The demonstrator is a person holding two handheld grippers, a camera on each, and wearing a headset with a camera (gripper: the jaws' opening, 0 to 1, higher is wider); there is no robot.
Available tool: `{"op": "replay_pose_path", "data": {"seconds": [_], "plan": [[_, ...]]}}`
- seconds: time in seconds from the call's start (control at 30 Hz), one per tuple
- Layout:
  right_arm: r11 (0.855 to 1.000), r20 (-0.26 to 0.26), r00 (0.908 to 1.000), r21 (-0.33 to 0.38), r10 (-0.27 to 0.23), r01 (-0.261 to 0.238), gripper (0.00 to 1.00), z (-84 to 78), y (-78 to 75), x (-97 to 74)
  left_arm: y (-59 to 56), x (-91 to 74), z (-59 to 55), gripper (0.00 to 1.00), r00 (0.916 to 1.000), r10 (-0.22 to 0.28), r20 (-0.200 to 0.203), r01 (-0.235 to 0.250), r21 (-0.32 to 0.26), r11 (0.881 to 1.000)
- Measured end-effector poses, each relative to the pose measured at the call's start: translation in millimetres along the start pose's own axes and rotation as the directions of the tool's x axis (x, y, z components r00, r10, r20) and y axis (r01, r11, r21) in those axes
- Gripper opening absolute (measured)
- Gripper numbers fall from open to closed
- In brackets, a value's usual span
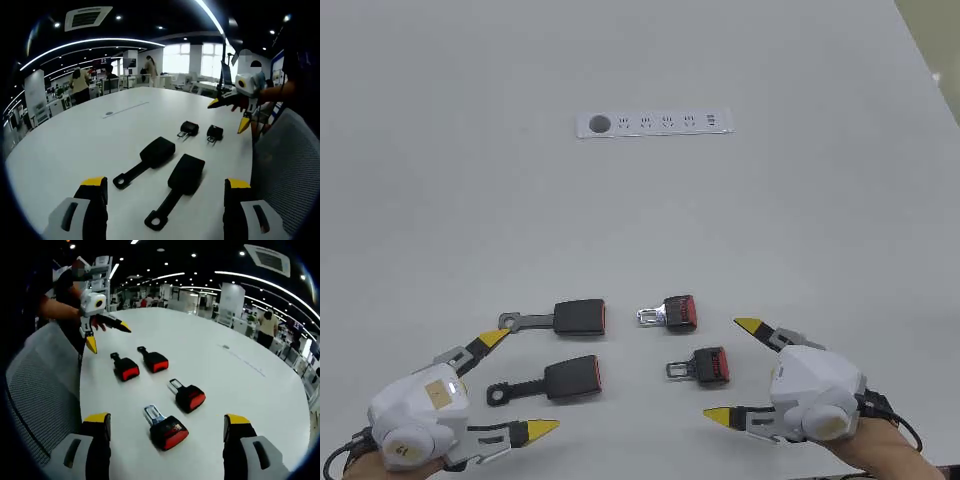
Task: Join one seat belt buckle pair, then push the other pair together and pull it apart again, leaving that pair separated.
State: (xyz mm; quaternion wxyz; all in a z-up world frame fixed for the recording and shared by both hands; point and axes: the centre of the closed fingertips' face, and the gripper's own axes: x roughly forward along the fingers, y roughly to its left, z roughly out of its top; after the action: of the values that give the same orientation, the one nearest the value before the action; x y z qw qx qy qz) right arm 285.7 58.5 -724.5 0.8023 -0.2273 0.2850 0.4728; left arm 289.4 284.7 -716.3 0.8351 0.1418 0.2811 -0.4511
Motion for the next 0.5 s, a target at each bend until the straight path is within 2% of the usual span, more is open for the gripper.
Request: {"op": "replay_pose_path", "data": {"seconds": [0.1, 0.2, 0.37, 0.47, 0.5], "plan": [[0.997, 0.056, 0.9979, 0.068, -0.033, 0.029, 0.84, 8.0, -5.3, -2.1, 5.1, -3.5, 0.4, 0.88, 0.9994, 0.021, 0.027, -0.020, -0.031, 0.999], [0.996, 0.070, 0.9963, 0.083, -0.050, 0.044, 0.88, 7.5, -7.1, -2.8, 9.0, -8.6, 3.0, 0.92, 0.9972, 0.048, 0.056, -0.045, -0.058, 0.997], [0.991, 0.098, 0.9929, 0.125, -0.067, 0.055, 0.92, 9.3, -7.3, -3.5, 13.7, -12.0, -0.5, 0.95, 0.9947, 0.077, 0.068, -0.072, -0.077, 0.994], [0.984, 0.132, 0.9867, 0.162, -0.094, 0.072, 0.96, 13.1, -10.2, -4.7, 18.1, -15.7, 5.3, 1.00, 0.9875, 0.111, 0.112, -0.099, -0.103, 0.990], [0.984, 0.136, 0.9859, 0.163, -0.096, 0.074, 0.97, 13.8, -10.4, -5.0, 18.4, -16.3, 5.1, 1.00, 0.9874, 0.112, 0.112, -0.099, -0.109, 0.989]]}}
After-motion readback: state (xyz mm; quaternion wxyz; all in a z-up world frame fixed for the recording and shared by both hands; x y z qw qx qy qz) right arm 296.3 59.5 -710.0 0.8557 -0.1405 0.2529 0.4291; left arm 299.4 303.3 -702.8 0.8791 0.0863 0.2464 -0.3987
